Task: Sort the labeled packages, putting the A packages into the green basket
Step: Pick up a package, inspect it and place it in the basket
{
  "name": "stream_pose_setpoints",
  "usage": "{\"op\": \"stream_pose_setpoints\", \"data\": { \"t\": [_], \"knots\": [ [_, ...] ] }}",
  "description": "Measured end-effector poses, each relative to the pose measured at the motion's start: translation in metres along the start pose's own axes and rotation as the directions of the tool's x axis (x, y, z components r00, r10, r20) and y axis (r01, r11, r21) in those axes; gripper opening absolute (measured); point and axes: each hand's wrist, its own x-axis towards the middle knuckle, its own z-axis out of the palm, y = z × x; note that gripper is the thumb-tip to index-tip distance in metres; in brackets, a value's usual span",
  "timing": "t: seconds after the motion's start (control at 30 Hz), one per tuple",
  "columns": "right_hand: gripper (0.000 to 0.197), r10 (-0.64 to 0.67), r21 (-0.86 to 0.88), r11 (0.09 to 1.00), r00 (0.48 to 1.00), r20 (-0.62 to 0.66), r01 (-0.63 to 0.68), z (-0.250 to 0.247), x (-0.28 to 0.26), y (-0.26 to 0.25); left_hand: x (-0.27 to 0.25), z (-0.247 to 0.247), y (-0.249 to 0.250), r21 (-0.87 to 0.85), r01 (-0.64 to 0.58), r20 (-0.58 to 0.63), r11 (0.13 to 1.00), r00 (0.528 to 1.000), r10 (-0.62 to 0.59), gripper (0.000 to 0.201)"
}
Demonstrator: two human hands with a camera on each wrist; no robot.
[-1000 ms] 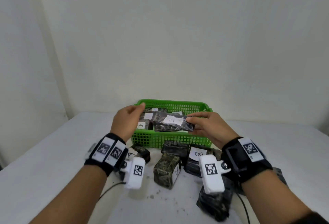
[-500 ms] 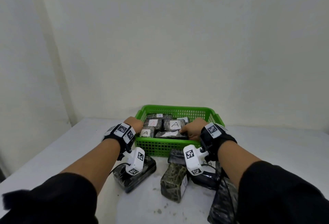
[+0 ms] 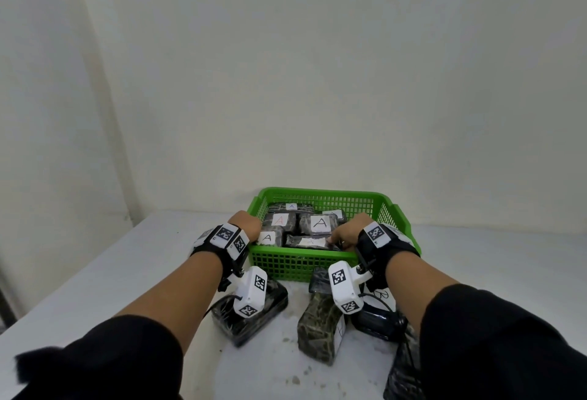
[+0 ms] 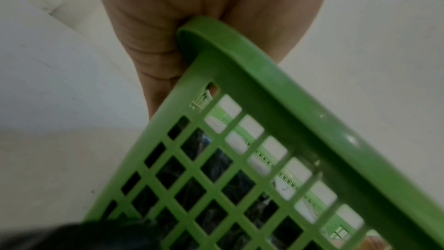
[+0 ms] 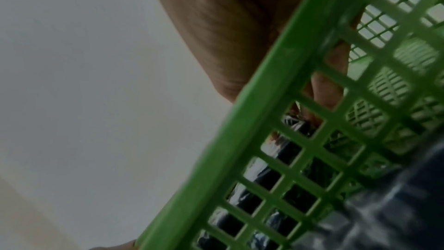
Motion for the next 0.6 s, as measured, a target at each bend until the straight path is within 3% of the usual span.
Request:
{"op": "stream_pose_setpoints", "data": {
  "t": [0.17,0.27,0.37,0.6],
  "knots": [
    [0.045,0.005,0.033,0.999,0.999,0.04,-0.007,-0.003,-0.004,0.0,-0.013,-0.011,0.006,-0.001,0.028,0.074,1.0,0.997,-0.028,0.034],
    [0.026,-0.025,0.063,0.998,0.999,0.036,0.023,-0.007,-0.007,0.0,-0.021,-0.018,0.007,-0.059,0.066,0.137,0.996,0.989,-0.057,0.033],
    [0.029,-0.05,0.093,0.994,0.998,-0.023,0.052,-0.015,-0.016,0.002,-0.024,-0.021,0.007,-0.181,0.112,0.142,0.977,0.986,-0.087,0.026],
    [0.058,-0.33,0.053,0.941,0.94,-0.083,0.335,-0.03,-0.082,-0.003,-0.045,-0.033,-0.002,-0.199,0.097,0.102,0.975,0.992,-0.078,0.037]
  ]
}}
